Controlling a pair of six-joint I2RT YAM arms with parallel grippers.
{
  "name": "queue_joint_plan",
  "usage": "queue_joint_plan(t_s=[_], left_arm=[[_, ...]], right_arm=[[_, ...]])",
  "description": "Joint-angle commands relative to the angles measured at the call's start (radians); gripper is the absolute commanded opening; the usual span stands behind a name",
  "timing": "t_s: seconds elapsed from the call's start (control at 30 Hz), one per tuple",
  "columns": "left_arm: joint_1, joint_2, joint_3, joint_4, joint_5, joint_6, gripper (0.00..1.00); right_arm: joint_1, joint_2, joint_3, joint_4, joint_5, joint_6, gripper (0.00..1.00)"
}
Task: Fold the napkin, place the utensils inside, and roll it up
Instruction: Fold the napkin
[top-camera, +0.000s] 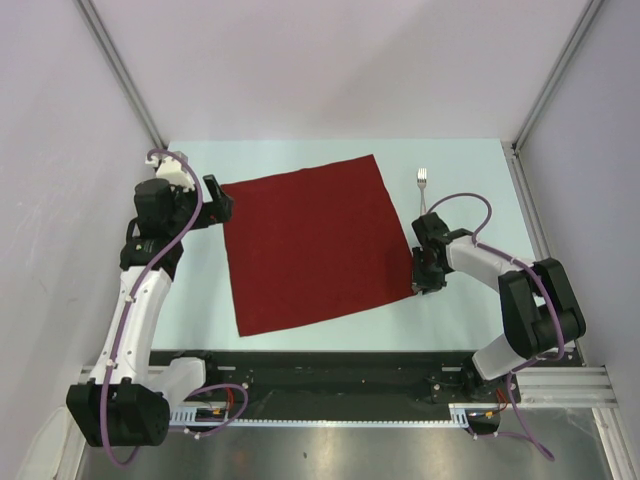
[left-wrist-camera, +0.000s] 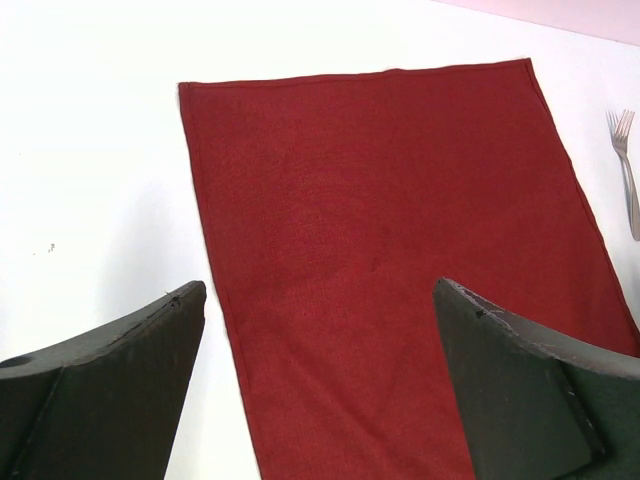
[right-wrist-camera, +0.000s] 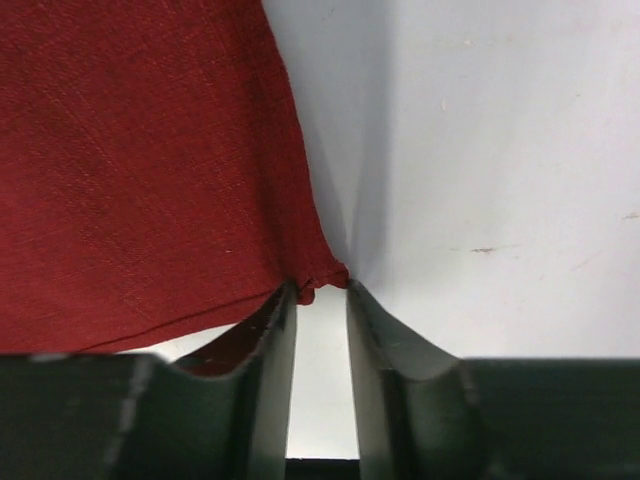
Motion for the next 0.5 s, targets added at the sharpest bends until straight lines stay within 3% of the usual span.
queue_joint_plan(t_s=[0.0, 0.27, 0.47], left_arm=[[0.0, 0.001, 0.006, 0.022, 0.006, 0.0, 1.0], [-0.002, 0.001, 0.008, 0.02, 0.013, -0.001, 1.0], [-0.002, -0.001, 0.005, 0.025, 0.024, -0.004, 1.0]], right_arm=[[-0.009, 0.031, -0.011, 0.025, 0.018, 0.0, 0.24], [-0.022, 0.014, 0.024, -0.007, 0.056, -0.026, 0.01], [-0.057, -0.014, 0.064, -0.065, 0.114, -0.051, 0.0]])
